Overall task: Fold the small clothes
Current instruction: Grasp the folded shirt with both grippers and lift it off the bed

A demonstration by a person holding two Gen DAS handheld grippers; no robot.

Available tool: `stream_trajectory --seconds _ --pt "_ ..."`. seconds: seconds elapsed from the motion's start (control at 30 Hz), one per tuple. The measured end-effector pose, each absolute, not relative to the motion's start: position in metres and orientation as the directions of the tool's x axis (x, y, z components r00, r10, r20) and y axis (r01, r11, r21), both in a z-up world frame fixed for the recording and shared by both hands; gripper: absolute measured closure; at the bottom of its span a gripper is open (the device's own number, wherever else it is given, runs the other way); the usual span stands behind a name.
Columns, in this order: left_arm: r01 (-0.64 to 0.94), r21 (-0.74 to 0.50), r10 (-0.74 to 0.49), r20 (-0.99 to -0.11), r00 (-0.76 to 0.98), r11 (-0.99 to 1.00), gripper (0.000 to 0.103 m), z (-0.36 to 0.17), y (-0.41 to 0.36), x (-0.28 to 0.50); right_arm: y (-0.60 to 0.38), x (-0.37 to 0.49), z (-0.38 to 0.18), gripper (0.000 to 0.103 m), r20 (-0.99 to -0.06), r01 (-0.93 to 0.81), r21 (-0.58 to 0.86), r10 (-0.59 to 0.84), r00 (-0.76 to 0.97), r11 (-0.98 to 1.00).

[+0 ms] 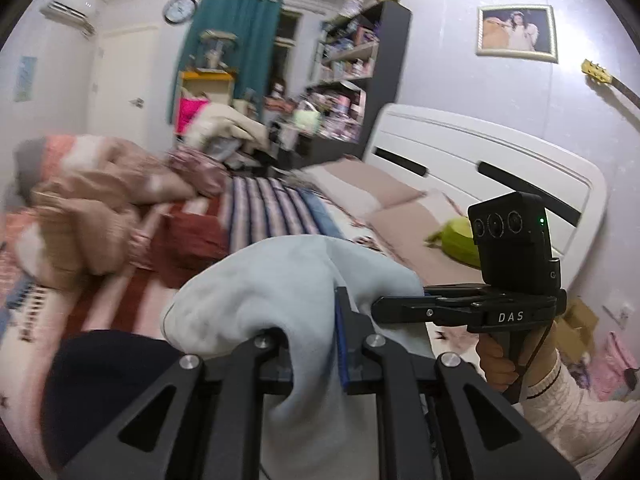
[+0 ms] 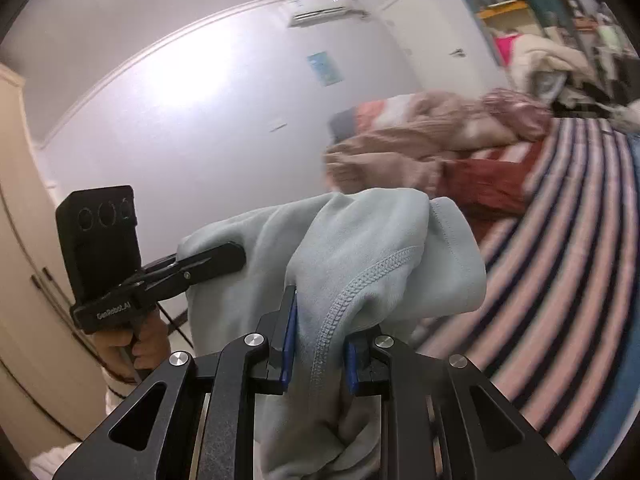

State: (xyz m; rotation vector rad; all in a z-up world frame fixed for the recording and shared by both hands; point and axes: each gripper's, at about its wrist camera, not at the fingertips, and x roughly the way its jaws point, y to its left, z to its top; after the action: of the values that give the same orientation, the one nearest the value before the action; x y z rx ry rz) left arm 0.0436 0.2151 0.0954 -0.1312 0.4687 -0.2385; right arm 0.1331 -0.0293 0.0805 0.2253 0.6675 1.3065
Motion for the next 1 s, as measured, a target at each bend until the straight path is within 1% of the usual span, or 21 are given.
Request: stream_trajectory --seconds 0.13,0.27,0.37,0.47,0.53,0.6,0.7,0.73,0.83,0.9,0.93,0.97,1.0 --pt "0.133 -0.167 -0.192 -0.42 0.887 0.977 0.092 0.104 0.262 0.016 0.027 0.12 0.088 0.089 -0.315 -0.836 0.514 0.949 0.024 0.192" --pt "0.057 -0.175 -0.131 -0.45 0.883 0.983 0.092 0.099 0.315 0.016 0.076 0.123 0.081 0.089 -0.337 -0.826 0.542 0.94 -0.045 0.154" --pt "-0.02 -0.218 -0.1 -0.525 0.845 0.976 0.092 0.078 0.359 0.042 0.117 0.141 0.064 0.089 -0.388 -0.796 0.576 0.919 -0.066 0.186" --pt "-0.134 -0.238 -0.048 -0.63 0.775 0.962 0.091 0.038 0.406 0.072 0.157 0.158 0.04 0.089 -0.461 -0.773 0.582 0.885 -0.059 0.252" --pt "-0.213 -0.244 -0.011 -0.68 0.733 0.946 0.091 0.011 0.435 0.091 0.184 0.167 0.017 0.089 -0.522 -0.766 0.569 0.851 -0.055 0.299" --pt "-0.238 -0.29 -0.033 -0.694 0.719 0.927 0.091 -0.009 0.451 0.092 0.199 0.172 0.003 0.089 -0.556 -0.772 0.547 0.83 -0.047 0.324" --pt "-0.247 -0.304 -0.044 -0.707 0.706 0.92 0.087 -0.025 0.457 0.095 0.214 0.181 -0.017 0.088 -0.595 -0.773 0.528 0.802 -0.04 0.353" --pt "-0.252 -0.3 -0.04 -0.713 0.7 0.92 0.086 -0.028 0.457 0.096 0.217 0.183 -0.023 0.086 -0.599 -0.767 0.536 0.8 -0.05 0.353" --pt "-0.26 -0.31 -0.043 -0.713 0.7 0.915 0.086 -0.032 0.459 0.095 0.216 0.183 -0.033 0.085 -0.596 -0.756 0.56 0.798 -0.084 0.338" --pt "-0.252 -0.315 -0.046 -0.702 0.71 0.915 0.083 -0.028 0.457 0.094 0.212 0.183 -0.031 0.079 -0.596 -0.759 0.558 0.798 -0.086 0.336" --pt "-0.253 -0.313 -0.043 -0.7 0.713 0.916 0.076 -0.027 0.458 0.094 0.21 0.183 -0.029 0.071 -0.601 -0.763 0.55 0.795 -0.079 0.34" --pt "-0.255 -0.306 -0.03 -0.693 0.721 0.917 0.064 -0.022 0.456 0.092 0.209 0.184 -0.026 0.063 -0.605 -0.767 0.542 0.793 -0.07 0.345" --pt "-0.256 -0.301 -0.019 -0.681 0.732 0.919 0.058 -0.018 0.454 0.09 0.206 0.185 -0.023 0.059 -0.608 -0.773 0.53 0.791 -0.058 0.35"
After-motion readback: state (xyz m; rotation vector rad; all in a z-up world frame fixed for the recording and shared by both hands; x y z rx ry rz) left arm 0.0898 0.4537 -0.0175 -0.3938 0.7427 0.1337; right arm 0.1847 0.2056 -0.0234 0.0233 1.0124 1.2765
